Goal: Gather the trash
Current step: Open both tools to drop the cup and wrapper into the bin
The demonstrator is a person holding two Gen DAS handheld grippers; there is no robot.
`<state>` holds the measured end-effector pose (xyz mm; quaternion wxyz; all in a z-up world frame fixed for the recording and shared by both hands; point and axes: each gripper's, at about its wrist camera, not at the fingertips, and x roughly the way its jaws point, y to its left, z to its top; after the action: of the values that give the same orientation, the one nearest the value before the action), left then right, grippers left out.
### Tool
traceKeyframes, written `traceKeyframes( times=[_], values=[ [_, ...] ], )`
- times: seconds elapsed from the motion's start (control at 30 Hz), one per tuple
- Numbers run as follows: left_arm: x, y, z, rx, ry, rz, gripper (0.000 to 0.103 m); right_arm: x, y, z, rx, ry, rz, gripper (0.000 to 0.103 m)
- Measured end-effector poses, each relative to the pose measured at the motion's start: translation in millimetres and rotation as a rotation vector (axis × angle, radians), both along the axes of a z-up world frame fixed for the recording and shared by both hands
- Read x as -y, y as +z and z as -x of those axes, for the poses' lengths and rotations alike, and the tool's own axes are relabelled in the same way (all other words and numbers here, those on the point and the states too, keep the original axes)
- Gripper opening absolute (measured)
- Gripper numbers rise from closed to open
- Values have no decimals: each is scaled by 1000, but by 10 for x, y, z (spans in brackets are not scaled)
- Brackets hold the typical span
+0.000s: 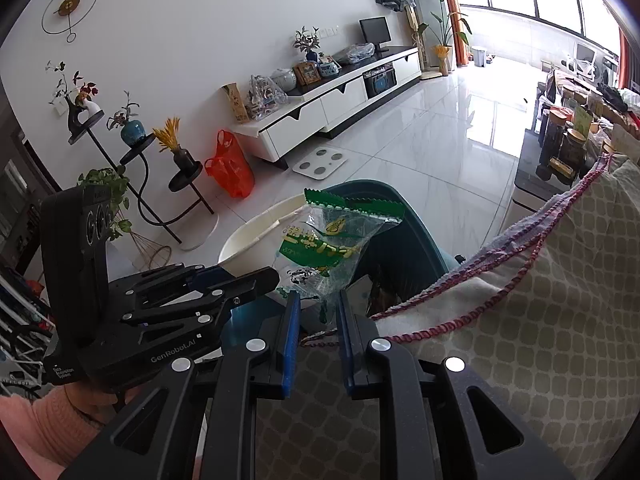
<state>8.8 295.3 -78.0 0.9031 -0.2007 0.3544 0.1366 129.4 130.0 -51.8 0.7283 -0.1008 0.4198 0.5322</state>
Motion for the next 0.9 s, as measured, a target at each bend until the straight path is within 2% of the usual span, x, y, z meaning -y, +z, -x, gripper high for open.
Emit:
traceKeyframes(
  times=[0.67,0.9],
  values=[
    [-38,-95,-55,-21,7,20,31,-87,-78,-43,-20,10,34,19],
    [-81,-164,-93,-43,7,52,33,-103,-96,-46,-26,0,44,20]
  ],
)
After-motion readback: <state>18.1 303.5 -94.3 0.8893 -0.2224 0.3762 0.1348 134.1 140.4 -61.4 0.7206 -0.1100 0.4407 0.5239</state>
